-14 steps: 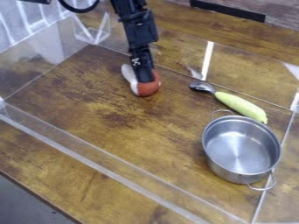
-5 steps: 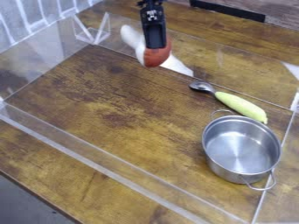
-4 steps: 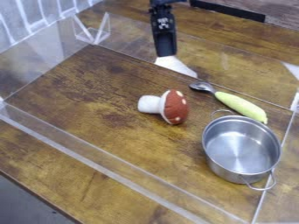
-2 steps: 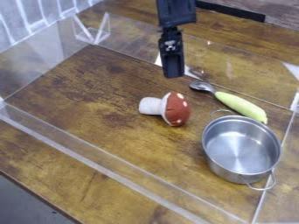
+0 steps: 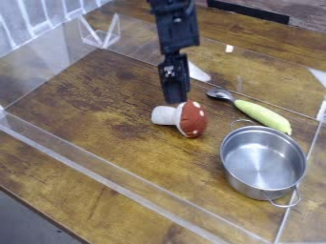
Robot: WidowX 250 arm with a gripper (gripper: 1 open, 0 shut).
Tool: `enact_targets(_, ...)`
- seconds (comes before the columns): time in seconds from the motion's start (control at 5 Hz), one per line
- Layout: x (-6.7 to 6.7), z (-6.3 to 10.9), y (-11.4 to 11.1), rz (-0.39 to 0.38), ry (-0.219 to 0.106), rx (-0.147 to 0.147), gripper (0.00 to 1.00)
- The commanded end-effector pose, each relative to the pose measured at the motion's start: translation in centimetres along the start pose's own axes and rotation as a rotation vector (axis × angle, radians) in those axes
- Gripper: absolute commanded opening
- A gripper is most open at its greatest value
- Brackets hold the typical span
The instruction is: Put the mushroom in the silver pot
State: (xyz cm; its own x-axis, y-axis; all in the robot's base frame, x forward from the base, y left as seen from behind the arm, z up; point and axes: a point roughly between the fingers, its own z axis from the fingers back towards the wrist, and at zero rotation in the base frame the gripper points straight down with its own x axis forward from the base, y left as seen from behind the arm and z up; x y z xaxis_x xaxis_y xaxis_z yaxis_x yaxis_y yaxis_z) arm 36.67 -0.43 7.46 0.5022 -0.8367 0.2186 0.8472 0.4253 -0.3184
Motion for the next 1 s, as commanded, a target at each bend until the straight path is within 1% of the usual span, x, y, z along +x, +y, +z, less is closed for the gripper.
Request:
enact_targets(0.0, -0.5, 1.1, 0.2, -0.012, -0.038, 0.046, 1.00)
enact_targets(0.2, -0.7, -0.5, 1.2, -0.010, -0.047, 0.023, 1.00)
enact_targets(0.4, -0.7, -1.8, 2.0, -0.002, -0.057, 0.007, 1.00)
enact_targets(0.6, -0.1, -1.7, 1.7, 0.013, -0.049, 0.018, 0.00)
enact_targets(0.8, 0.4, -1.6, 1.4, 0.030, -0.041, 0.025, 0.00)
